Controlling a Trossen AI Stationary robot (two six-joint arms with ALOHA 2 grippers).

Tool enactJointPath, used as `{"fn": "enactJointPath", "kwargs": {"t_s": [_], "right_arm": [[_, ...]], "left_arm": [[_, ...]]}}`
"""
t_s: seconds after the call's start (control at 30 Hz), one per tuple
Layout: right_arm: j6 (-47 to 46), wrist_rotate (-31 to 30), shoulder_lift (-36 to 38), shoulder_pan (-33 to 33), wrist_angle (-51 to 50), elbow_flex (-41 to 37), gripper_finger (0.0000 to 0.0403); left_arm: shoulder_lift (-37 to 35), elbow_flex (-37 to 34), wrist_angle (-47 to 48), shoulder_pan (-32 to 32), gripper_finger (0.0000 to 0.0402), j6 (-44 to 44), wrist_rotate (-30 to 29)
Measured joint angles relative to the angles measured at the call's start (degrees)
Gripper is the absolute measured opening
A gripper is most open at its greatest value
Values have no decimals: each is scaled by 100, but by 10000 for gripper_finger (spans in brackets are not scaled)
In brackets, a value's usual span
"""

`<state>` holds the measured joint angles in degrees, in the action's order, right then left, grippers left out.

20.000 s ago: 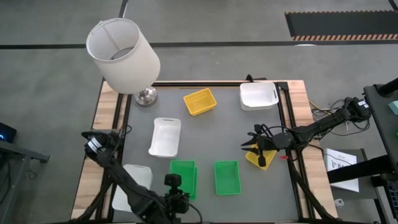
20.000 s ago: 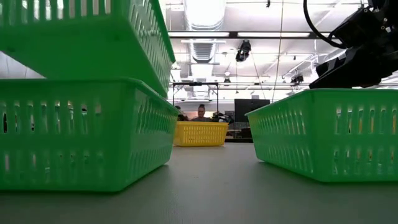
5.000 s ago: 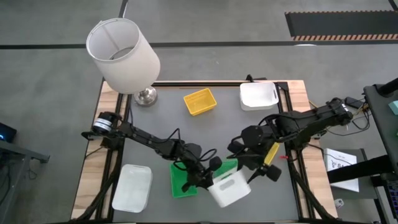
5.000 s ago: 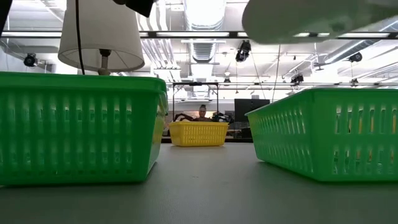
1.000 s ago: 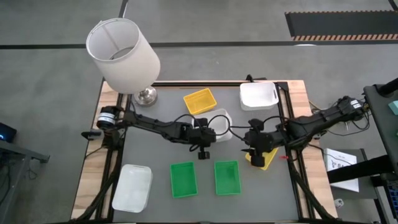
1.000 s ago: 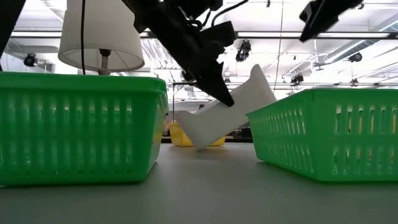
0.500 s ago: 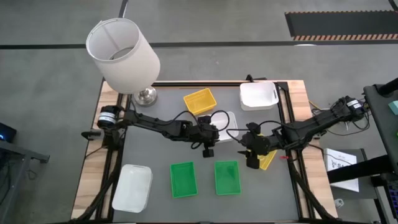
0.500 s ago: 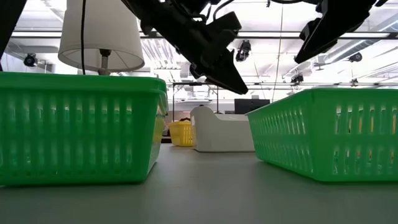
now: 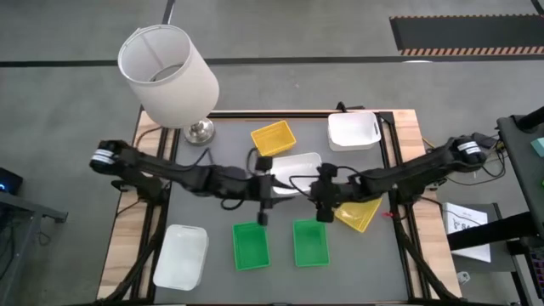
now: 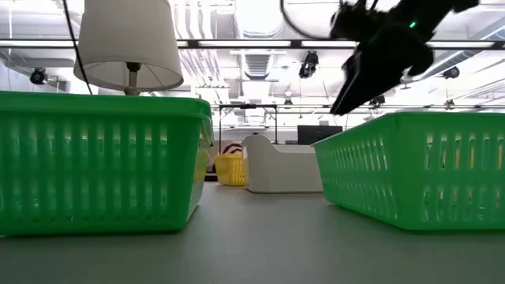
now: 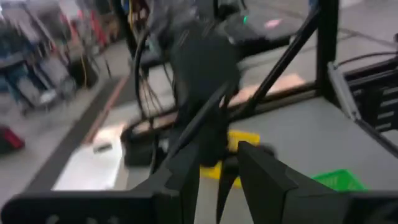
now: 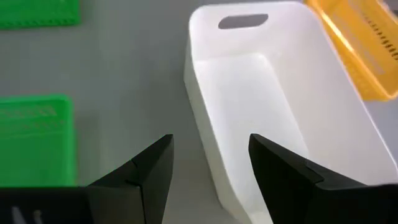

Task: Stack baskets by color
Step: Stack the middle white bin on the top white bin

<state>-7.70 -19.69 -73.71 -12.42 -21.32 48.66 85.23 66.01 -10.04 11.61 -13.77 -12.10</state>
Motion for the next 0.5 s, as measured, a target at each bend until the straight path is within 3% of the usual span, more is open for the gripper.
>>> {"fn": "enactJointPath", "kwargs": {"t_s": [0.2, 0.5], "right_arm": [[585, 1171, -517, 624, 729, 9, 201], [1088, 1524, -1462, 1080, 1226, 13, 190]], "left_arm": [[-613, -933, -1356, 173, 93, -230, -18], [-1305, -2245, -3017, 162, 92, -371, -37]]}}
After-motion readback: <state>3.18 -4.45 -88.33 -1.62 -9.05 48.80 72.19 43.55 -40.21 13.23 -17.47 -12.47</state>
